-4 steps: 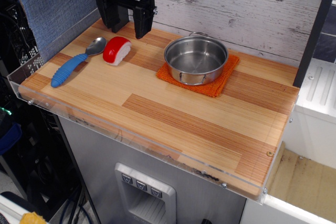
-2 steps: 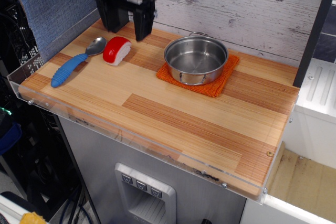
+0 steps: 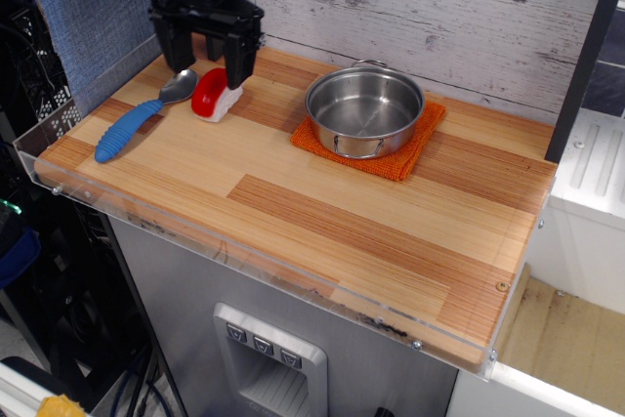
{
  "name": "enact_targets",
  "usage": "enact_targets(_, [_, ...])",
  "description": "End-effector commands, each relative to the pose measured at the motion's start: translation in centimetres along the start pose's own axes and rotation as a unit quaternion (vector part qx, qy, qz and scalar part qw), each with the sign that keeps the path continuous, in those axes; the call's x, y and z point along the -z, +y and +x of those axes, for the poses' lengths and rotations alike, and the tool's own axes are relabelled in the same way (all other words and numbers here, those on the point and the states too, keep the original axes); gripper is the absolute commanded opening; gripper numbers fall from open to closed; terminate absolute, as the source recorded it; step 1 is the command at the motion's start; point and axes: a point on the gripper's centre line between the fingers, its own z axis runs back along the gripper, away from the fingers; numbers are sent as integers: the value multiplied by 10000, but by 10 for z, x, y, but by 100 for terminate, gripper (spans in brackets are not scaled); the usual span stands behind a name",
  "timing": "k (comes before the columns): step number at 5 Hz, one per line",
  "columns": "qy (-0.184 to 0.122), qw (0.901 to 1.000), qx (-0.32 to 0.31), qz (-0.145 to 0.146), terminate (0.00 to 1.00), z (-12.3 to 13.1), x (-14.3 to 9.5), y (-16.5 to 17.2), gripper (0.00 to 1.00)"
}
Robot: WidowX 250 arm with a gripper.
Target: Pick up the red object and place it on bottom right edge
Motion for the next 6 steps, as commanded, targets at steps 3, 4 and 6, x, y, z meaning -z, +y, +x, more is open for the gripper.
enact_targets(3, [-402, 9983, -171, 374, 0, 29, 11, 20, 100])
enact_targets(4, [-381, 9981, -202, 435, 0, 34, 18, 25, 100])
enact_targets(6, [-357, 9982, -245, 406, 0, 37, 23, 29, 0])
